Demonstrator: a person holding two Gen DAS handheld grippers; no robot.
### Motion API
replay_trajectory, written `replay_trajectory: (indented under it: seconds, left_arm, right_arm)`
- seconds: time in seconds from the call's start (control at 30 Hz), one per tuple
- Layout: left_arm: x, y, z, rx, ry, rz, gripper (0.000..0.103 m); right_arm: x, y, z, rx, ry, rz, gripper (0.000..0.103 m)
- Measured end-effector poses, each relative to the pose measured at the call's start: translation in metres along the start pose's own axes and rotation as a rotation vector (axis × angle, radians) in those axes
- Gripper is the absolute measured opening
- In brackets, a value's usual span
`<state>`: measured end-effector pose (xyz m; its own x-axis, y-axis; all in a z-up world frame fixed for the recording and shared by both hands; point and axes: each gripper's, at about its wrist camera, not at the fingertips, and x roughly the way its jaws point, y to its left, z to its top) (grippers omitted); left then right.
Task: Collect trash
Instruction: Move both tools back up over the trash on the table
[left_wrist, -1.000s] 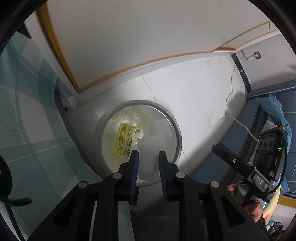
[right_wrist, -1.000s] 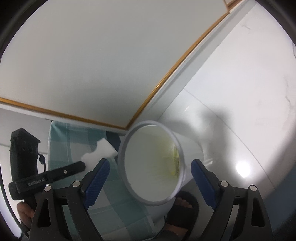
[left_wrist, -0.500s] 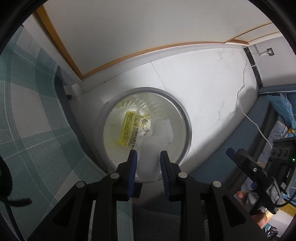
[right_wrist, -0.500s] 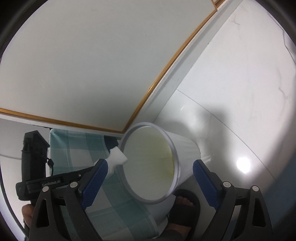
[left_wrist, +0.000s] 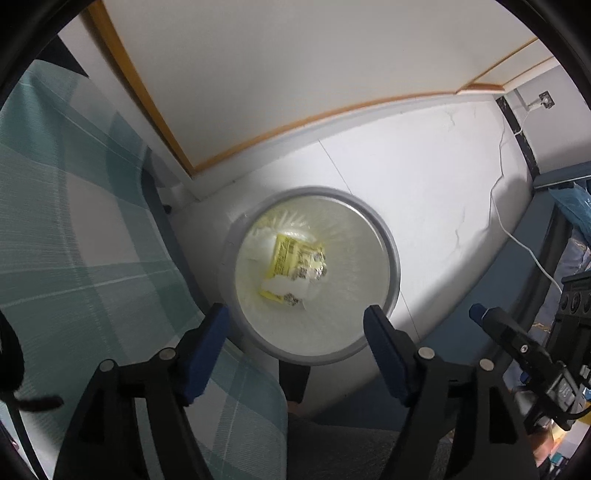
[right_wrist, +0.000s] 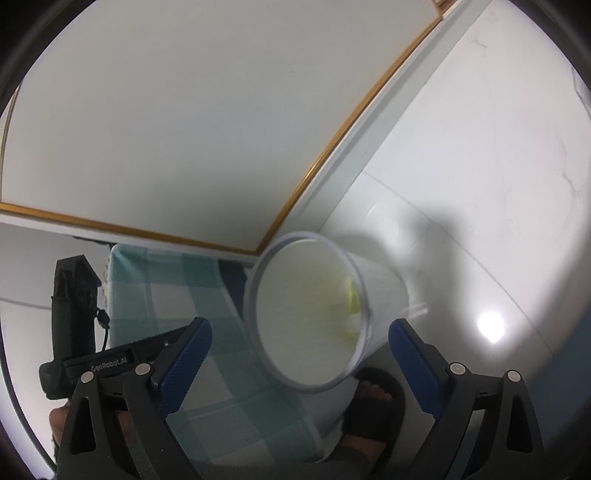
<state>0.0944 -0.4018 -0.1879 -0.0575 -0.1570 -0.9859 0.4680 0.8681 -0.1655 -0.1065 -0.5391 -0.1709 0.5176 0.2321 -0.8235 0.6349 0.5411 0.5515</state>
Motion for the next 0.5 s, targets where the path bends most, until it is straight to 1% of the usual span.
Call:
replay_trajectory:
  seconds: [0.1,0.13,0.23,0.33,0.5]
  left_arm:
    - [-0.008,0.003,-0.002,-0.008,-0.038,0.005,0.073]
    - [-0.01,0.003,-0.002,-0.007,-0.049,0.014,0.077]
    - [-0.014,0.003,-0.005,0.011,-0.085,0.079,0.078]
    - [-0.019,0.004,-0.007,0.014,-0.106,0.071,0.078]
    - [-0.032,0.004,-0.011,0.021,-0.148,0.064,0.078]
  right_arm:
    - [-0.004,0.001,-0.001,0.002,-0.012,-0.009,0.097]
    - [-0.006,0.001,-0.002,0.004,-0.018,-0.01,0.097]
    - [-0.012,0.003,-0.002,-0.001,-0.034,-0.018,0.099]
    - [-0.018,0.005,-0.004,-0.004,-0.046,-0.025,0.102]
    - [-0.028,0.012,-0.007,-0.021,-0.062,-0.045,0.103]
